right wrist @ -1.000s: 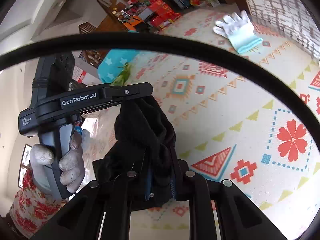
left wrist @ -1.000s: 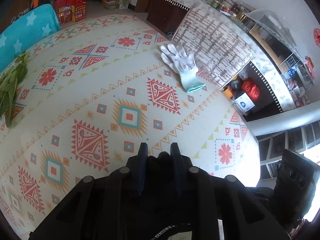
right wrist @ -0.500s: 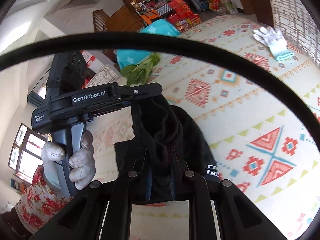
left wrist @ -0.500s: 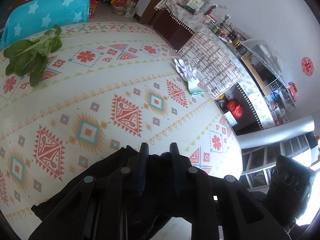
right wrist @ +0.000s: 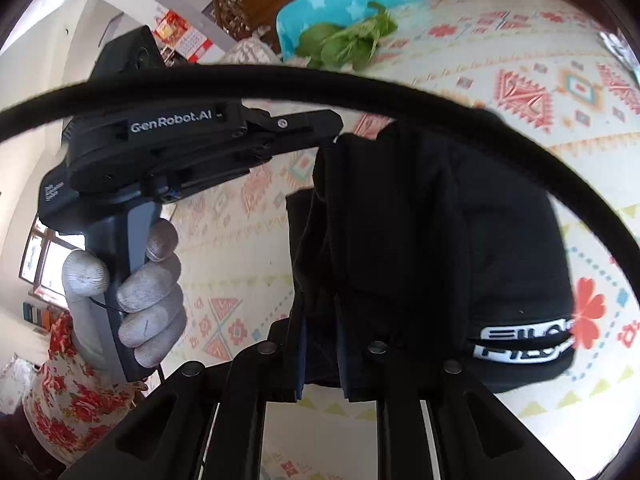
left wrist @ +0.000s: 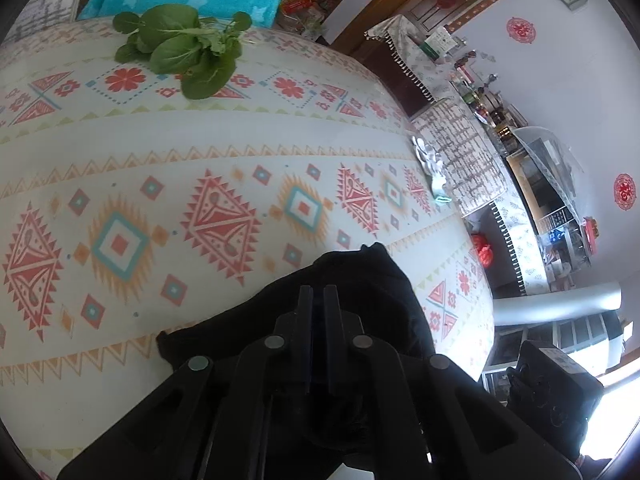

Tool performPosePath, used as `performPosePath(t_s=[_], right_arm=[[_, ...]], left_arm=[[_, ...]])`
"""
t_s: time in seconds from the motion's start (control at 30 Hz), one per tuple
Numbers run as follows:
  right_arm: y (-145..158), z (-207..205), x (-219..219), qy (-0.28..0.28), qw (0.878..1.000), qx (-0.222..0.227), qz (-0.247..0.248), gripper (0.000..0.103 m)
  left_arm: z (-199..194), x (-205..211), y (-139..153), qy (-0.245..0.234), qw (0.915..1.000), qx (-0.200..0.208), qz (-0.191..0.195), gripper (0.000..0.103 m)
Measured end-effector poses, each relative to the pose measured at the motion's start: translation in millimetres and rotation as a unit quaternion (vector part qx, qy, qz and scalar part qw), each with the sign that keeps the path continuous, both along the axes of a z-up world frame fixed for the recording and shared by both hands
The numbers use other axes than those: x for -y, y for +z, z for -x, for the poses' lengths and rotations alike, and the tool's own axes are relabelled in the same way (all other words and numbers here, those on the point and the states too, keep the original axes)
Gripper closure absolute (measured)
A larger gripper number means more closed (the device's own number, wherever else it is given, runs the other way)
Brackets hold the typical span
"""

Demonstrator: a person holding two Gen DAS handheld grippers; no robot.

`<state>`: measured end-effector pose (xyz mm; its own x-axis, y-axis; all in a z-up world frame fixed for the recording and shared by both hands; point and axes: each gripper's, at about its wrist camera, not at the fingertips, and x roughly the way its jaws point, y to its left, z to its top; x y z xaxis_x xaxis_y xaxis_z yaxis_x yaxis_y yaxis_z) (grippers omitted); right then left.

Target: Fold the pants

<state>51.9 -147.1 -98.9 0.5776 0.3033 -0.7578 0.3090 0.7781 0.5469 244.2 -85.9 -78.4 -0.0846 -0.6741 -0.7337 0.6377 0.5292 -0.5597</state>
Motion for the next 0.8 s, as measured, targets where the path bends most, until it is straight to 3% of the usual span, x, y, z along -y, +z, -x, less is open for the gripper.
performPosePath(t_s=[0.13, 0.2, 0.23, 0.27, 0.3, 0.33, 0.43, 0.6, 0.7, 0.77, 0.8], right_arm=[[-6.7, -7.8, -8.4, 0.004, 1.000, -0.012, 0.010, 0.081], [0.3, -5.7, -16.7, 0.021, 0.999, -0.009, 0.023, 0.075], [5.3, -2.5, -20.0, 0.029, 0.999, -0.003, 0.030, 0.066], [12.6, 4.0, -23.8, 0.035, 0.998, 0.004, 0.043, 0.052], [19.3, 11.7, -26.4, 0.036, 0.998, 0.011, 0.060, 0.045], [26.6, 20.0, -27.2, 0.031, 0.996, 0.020, 0.079, 0.034], [42.2, 39.5, -24.4, 0.007, 0.990, 0.033, 0.138, 0.032], [37.5, 38.1, -25.2, 0.002, 0.972, 0.006, 0.235, 0.032], [30.8, 28.1, -34.3, 0.018, 0.963, 0.004, 0.270, 0.032], [24.2, 22.8, -38.1, 0.033, 0.959, 0.003, 0.280, 0.032], [19.1, 18.9, -40.3, 0.039, 0.958, 0.000, 0.284, 0.032]], left_arm=[[-4.8, -15.3, -2.4, 0.020, 0.9998, 0.000, 0.002, 0.098], [-5.9, -18.9, -1.7, 0.021, 0.9997, -0.005, 0.007, 0.091], [-5.8, -20.0, -1.0, 0.021, 0.9997, -0.005, 0.008, 0.087], [-4.9, -20.1, -0.3, 0.021, 0.9997, -0.006, 0.011, 0.076], [-4.0, -19.5, 0.3, 0.021, 0.9996, -0.008, 0.015, 0.065], [-2.7, -18.3, 0.6, 0.020, 0.9996, -0.010, 0.019, 0.061], [2.7, -9.1, -2.8, 0.008, 0.9993, -0.024, 0.027, 0.057], [20.0, 13.9, -13.2, -0.017, 0.9992, -0.033, 0.014, 0.054], [30.9, 25.9, -14.9, -0.026, 0.9995, -0.019, 0.001, 0.049], [35.4, 32.3, -15.4, -0.030, 0.9994, -0.010, -0.010, 0.049], [36.1, 34.6, -16.6, -0.029, 0.9993, -0.005, -0.022, 0.054]])
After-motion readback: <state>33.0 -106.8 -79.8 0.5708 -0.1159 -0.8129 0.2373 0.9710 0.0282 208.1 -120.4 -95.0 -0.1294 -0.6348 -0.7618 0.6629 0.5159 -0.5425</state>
